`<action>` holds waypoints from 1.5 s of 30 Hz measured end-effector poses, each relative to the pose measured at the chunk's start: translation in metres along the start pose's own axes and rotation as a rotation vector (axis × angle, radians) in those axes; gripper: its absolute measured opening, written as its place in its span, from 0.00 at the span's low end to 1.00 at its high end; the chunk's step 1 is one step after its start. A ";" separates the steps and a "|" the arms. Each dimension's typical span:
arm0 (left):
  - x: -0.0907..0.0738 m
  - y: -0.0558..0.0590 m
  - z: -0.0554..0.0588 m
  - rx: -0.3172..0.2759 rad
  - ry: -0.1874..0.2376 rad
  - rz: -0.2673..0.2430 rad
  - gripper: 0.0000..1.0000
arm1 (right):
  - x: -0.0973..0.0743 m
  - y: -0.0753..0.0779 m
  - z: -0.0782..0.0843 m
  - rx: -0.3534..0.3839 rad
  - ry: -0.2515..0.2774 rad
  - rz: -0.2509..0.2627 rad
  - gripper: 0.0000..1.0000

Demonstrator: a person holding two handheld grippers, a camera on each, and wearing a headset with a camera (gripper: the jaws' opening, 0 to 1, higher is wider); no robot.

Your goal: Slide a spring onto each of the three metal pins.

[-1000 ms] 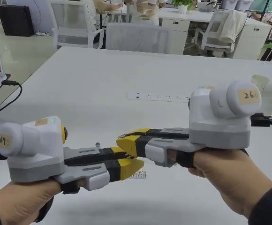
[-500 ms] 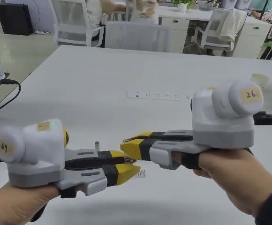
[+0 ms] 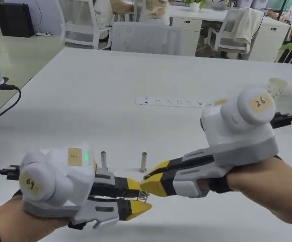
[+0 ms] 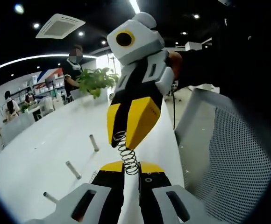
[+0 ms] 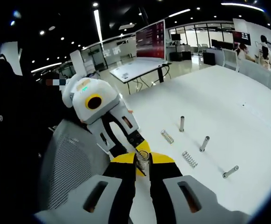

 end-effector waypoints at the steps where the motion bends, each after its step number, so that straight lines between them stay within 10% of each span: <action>1: 0.001 0.002 0.001 0.017 -0.017 0.010 0.03 | 0.000 -0.001 0.002 -0.005 -0.025 -0.006 0.08; 14: 0.010 0.020 0.011 0.152 -0.158 0.100 0.02 | 0.015 -0.012 0.018 -0.186 -0.337 -0.040 0.08; 25: 0.010 0.019 0.008 0.097 -0.139 0.106 0.02 | 0.027 -0.011 0.021 -0.250 -0.437 -0.043 0.09; 45: 0.010 0.017 0.012 0.055 -0.102 0.079 0.03 | 0.029 -0.007 0.018 -0.274 -0.460 -0.013 0.08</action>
Point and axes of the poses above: the centre of the closed fingertips' face, and the gripper's own axes: x roughly forward along the fingers, y roughly to its right, z roughly out of its underside, the point moved 6 cm from there along -x, roughly backward along the fingers, and after that the axes turned 6 degrees about x, right-handed, at the moved point
